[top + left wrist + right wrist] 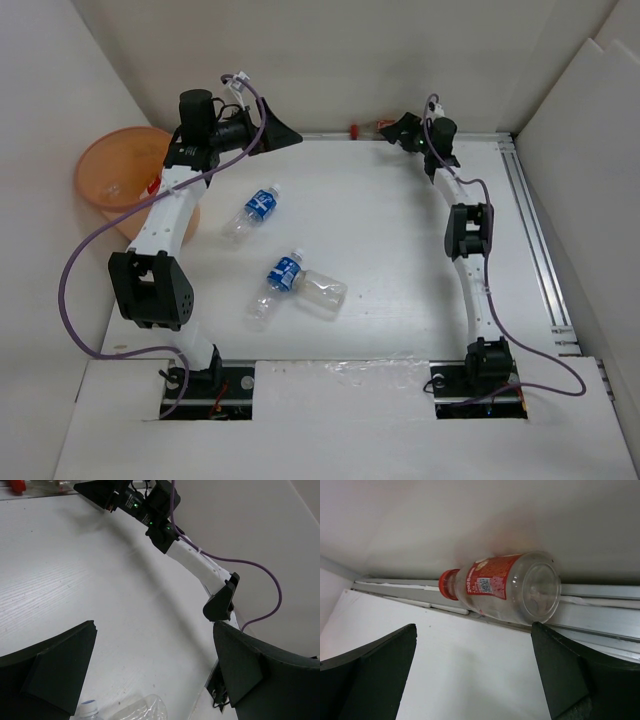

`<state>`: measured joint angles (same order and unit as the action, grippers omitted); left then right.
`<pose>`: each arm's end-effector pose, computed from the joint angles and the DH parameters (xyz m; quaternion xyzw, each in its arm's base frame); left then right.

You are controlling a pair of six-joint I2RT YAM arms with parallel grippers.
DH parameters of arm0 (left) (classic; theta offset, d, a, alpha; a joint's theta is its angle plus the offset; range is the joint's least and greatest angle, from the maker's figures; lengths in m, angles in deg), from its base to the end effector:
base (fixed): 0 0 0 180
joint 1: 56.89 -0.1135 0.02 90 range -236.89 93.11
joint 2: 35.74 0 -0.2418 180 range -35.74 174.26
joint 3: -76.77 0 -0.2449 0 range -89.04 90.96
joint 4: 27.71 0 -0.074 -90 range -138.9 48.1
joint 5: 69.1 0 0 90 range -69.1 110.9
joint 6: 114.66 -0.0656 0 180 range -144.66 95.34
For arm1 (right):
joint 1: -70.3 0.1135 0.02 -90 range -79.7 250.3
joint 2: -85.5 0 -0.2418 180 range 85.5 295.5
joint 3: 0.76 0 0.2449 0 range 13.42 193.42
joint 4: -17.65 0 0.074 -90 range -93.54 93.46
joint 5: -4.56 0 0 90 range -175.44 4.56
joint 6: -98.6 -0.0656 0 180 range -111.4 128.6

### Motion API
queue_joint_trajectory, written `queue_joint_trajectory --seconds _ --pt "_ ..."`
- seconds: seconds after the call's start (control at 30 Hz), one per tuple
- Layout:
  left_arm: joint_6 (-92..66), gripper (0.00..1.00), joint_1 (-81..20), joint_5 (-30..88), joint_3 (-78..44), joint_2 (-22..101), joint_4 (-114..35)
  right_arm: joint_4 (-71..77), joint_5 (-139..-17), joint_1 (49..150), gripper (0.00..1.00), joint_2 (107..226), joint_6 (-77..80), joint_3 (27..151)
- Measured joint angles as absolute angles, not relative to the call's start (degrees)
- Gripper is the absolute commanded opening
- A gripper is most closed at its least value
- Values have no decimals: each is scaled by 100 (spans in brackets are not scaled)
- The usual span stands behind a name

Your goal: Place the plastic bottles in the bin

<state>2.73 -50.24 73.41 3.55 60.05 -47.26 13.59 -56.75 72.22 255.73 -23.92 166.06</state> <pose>0.3888 -0.0977 0.3838 0.1615 0.7206 -0.4918 0.4613 0.6318 0.0527 0.1229 0.0345 0.7455 0.3670 0.5552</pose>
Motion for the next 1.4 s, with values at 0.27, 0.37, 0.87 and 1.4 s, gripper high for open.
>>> queue_joint_trajectory --seconds 0.27,0.37,0.87,1.4 --pt "286 100 -5024 7343 355 6005 -4724 1825 -5400 7289 100 25573 -2381 16606" --pt "286 100 -5024 7343 355 6005 -4724 1869 -5494 7309 100 25569 -2308 16547" --pt "370 100 -5024 7448 353 6088 -4584 1694 -6237 7379 65 25569 -2027 16479" --pt "437 100 -5019 7535 353 6151 -4468 1655 -6409 7381 54 25569 -1994 16492"
